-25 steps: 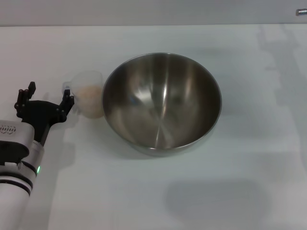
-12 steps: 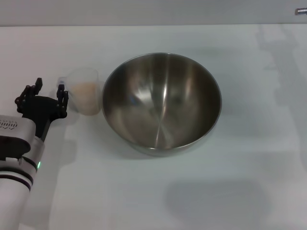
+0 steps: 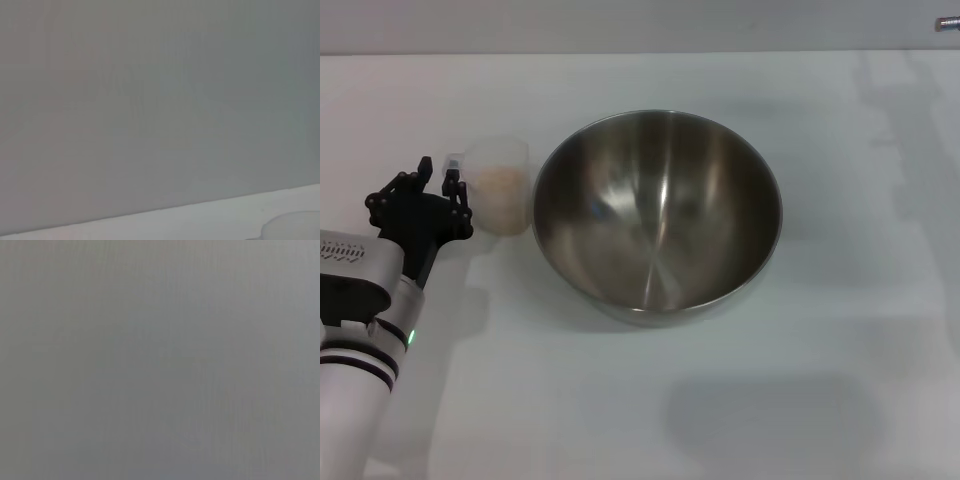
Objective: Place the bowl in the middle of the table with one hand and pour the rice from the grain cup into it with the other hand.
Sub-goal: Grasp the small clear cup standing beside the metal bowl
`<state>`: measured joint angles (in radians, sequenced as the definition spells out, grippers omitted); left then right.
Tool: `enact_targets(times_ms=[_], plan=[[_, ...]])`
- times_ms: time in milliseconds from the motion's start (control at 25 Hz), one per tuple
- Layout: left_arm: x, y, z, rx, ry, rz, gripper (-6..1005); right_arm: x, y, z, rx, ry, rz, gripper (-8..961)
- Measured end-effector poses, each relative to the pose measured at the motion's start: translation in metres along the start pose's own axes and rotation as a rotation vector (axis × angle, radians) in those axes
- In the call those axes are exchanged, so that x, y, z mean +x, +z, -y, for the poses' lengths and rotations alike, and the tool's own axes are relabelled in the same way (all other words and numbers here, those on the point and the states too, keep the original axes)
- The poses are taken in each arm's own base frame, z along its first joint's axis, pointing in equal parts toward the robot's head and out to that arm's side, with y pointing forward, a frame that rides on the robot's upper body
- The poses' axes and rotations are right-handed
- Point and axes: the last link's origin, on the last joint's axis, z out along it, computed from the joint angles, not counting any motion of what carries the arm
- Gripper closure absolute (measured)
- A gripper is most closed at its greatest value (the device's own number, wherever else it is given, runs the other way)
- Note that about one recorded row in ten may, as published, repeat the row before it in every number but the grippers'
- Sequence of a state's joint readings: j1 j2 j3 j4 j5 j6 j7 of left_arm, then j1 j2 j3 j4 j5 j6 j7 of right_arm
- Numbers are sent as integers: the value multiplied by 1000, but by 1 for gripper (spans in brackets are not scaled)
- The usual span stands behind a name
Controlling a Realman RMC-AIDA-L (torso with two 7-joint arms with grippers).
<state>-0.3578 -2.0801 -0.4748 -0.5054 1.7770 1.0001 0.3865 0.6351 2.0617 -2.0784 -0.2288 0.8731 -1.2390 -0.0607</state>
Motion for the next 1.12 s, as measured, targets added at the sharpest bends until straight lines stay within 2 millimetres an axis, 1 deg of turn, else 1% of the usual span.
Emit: enact_targets(times_ms=[400, 680, 1120], plan=[[-1, 5, -2, -19, -12, 18, 774, 0, 0, -1, -4, 3, 1, 350], [0, 8, -4, -31, -9, 27, 868, -1, 0, -1, -4, 5, 6, 351], [2, 8, -8, -47, 3, 13, 947, -2, 1, -3, -6, 13, 10, 350]])
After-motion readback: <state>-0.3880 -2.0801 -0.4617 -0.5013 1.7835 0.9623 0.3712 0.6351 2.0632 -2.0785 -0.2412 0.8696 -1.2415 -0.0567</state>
